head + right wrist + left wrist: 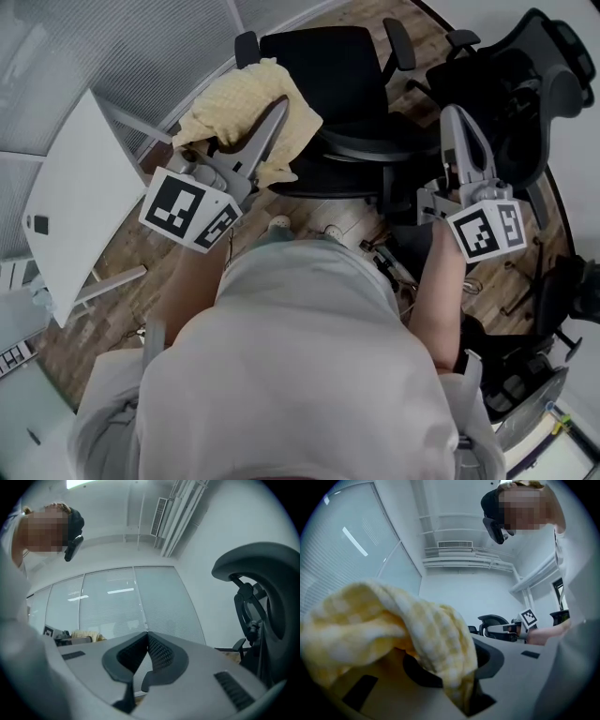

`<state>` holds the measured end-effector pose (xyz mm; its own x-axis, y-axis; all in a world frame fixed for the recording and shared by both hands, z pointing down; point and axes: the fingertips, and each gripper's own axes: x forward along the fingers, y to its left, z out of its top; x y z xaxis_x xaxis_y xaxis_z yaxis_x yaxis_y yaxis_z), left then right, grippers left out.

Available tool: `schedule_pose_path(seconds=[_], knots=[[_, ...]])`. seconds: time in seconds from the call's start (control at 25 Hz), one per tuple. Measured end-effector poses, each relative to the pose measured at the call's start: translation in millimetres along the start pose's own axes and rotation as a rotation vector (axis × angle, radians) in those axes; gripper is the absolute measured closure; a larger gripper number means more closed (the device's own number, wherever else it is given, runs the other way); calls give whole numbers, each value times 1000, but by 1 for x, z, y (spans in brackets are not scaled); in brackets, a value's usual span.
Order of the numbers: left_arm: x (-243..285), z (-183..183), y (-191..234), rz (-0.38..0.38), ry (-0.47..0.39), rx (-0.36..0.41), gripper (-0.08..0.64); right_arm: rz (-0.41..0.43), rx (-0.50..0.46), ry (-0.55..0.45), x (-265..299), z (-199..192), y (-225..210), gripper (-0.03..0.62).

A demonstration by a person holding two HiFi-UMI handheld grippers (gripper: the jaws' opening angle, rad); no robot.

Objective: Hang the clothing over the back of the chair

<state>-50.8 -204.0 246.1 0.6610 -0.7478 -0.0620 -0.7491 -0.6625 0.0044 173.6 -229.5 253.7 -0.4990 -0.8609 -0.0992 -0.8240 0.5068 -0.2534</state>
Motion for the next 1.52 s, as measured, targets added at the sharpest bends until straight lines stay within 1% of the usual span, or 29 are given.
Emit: schedule_pose_path(seconds=[0.12,0.36,0.48,0.6,0.72,0.84,0.92,1.0,1.16,1.24,1.4,1.44,1.52], knots=[[3,7,-13,-57,3,4,437,4,-1,-5,-5,0,-4,571],[7,10,-39,-183,18,-40,439,1,3,-3,-17,3,-9,571],[10,13,-55,-234,29,-38,439,-4,6,2,-23,2,-15,571],[12,25,-73,-299,25,-27,439,-8,7,-1,-25,4,-18,571],[13,35,-93,-413,48,3,439,-7,5,-6,-25,6,-19,571],[9,41,-117,-549,69,74,440,-7,6,-11,-25,9,-20,571],[5,44,-132,-619,76,100,440,-10,8,-14,-26,11,-21,571],[1,47,-149,-700,89,92,440,-16,8,-18,-27,12,-22,571],[-16,55,-186,-919,113,71,440,-31,4,-24,-28,14,-26,571],[-24,61,-200,-999,108,63,440,-40,3,-28,-29,16,-29,571],[-33,70,-216,-1106,92,19,440,-53,3,-28,-31,16,-31,571],[-32,71,-218,-1121,82,7,440,-56,3,-29,-31,16,-32,571],[-26,65,-216,-1115,72,10,440,-61,4,-29,-32,15,-34,571]])
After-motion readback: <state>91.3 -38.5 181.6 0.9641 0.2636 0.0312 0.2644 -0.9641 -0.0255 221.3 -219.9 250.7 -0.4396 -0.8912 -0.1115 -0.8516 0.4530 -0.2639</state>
